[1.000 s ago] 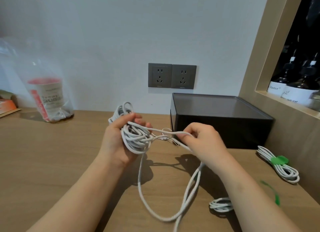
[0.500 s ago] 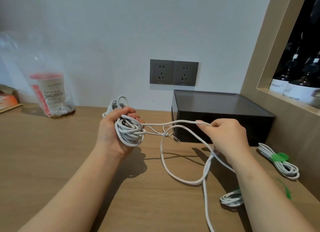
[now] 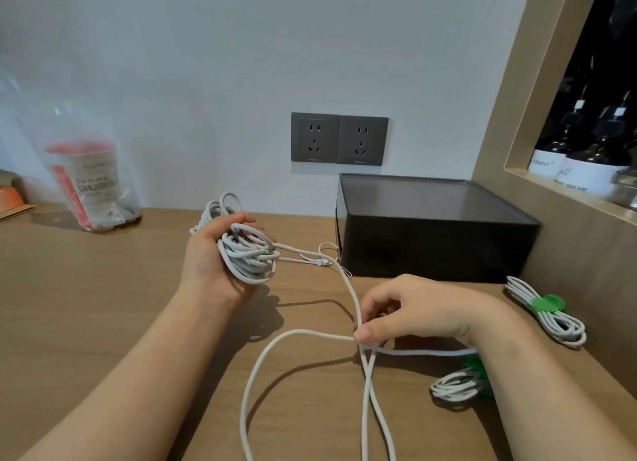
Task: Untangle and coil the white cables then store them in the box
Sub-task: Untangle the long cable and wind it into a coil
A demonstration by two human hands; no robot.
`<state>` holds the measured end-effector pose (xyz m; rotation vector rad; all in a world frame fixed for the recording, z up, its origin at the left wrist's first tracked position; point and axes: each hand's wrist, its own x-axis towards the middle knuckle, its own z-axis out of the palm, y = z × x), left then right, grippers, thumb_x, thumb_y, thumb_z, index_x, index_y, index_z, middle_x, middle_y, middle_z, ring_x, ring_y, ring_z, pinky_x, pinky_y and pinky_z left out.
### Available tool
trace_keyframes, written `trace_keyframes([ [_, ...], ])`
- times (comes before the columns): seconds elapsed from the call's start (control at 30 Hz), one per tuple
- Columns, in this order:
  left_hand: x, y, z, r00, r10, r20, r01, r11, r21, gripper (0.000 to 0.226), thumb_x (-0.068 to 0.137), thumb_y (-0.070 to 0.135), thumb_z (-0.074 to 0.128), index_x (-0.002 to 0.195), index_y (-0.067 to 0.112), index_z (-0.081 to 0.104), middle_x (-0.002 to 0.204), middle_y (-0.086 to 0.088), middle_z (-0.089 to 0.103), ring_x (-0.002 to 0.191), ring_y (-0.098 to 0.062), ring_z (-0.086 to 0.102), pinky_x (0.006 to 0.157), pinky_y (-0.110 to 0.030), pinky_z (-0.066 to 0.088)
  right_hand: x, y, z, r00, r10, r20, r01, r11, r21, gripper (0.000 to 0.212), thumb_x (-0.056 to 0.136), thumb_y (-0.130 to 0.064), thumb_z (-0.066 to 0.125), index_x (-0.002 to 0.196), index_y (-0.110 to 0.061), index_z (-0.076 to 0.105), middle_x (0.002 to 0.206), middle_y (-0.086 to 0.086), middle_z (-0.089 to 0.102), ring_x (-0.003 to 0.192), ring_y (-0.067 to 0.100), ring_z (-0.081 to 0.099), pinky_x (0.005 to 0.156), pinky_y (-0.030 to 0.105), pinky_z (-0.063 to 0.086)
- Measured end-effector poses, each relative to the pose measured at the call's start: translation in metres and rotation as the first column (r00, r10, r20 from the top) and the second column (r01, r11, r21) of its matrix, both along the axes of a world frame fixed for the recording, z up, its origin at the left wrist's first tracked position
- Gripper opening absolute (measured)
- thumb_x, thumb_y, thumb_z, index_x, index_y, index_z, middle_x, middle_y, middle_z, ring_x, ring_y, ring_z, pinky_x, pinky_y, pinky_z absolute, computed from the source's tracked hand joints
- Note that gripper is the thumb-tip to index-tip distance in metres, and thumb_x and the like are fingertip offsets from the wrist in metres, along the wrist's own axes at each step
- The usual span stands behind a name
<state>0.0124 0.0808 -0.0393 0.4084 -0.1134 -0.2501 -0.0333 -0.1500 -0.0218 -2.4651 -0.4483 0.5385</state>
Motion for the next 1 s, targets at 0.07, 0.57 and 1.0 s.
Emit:
trace_keyframes([
  [0.07, 0.001, 0.002, 0.0, 1.0, 0.012, -0.012, -0.012, 1.0, -0.014, 0.053, 0.016, -0.009, 0.085, 0.047, 0.011, 0.047, 0.046, 0.006, 0.048, 0.039, -0.007, 0.046, 0.044, -0.015, 0.042, 0.0, 0.003, -0.001, 0.998, 0.058, -0.017, -0.058, 0.997, -0.043, 0.033, 0.073, -0.044, 0.072, 0.099, -0.027, 0.065, 0.096, -0.009, 0.061, 0.089, 0.006, 0.056, 0.079, 0.022, 0.048],
  [0.57, -0.006, -0.009, -0.002, 0.998, 0.04, -0.051, -0.031, 0.985, 0.17, 0.049, 0.013, -0.003, 0.085, 0.052, 0.006, 0.056, 0.053, 0.0, 0.052, 0.042, -0.013, 0.053, 0.048, -0.019, 0.05, -0.002, -0.007, 0.002, 0.999, 0.035, -0.019, -0.034, 0.999, 0.035, 0.075, 0.068, -0.039, 0.078, 0.127, -0.055, 0.033, 0.106, -0.012, 0.053, 0.095, 0.006, 0.055, 0.088, 0.025, 0.049],
  [1.0, -0.016, -0.024, 0.006, 0.992, 0.068, -0.103, -0.038, 0.963, 0.267, 0.009, 0.069, 0.009, 0.054, 0.061, 0.008, 0.049, 0.052, -0.001, 0.049, 0.043, -0.012, 0.049, 0.049, -0.019, 0.05, 0.003, 0.003, -0.012, 0.966, -0.164, 0.198, 0.162, 0.986, 0.024, 0.008, 0.086, -0.031, 0.063, 0.083, -0.025, 0.06, 0.069, -0.006, 0.06, 0.06, 0.002, 0.054, 0.058, 0.02, 0.043],
])
